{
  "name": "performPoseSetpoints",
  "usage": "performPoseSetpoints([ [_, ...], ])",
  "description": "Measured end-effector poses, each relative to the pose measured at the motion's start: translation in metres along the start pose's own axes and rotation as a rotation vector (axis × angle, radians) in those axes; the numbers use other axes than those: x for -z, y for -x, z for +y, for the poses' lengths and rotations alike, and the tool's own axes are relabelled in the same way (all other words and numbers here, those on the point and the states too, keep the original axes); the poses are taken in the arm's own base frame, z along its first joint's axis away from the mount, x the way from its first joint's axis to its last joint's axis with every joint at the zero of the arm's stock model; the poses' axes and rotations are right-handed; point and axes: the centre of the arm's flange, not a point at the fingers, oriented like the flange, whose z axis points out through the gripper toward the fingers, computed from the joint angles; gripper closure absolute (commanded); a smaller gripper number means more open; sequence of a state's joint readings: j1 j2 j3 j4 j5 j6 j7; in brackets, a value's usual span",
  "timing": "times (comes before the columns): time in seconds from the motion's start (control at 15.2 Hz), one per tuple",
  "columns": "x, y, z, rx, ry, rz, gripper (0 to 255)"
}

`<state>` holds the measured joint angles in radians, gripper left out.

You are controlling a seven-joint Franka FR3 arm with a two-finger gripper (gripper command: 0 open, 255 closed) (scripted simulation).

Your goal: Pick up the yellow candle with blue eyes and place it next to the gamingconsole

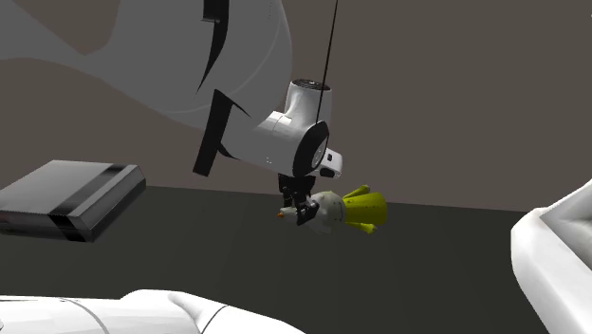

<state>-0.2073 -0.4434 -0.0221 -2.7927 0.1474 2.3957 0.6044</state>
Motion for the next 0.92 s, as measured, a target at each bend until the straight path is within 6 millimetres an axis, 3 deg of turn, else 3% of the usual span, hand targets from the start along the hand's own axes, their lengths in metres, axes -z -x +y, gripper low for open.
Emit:
performPoseSetpoints([
  [0.33,0.002,0.000,0.000,0.000,0.000,0.000,255],
  [0.92,0.047,0.002,-0.006,0.001,0.000,0.000,255],
])
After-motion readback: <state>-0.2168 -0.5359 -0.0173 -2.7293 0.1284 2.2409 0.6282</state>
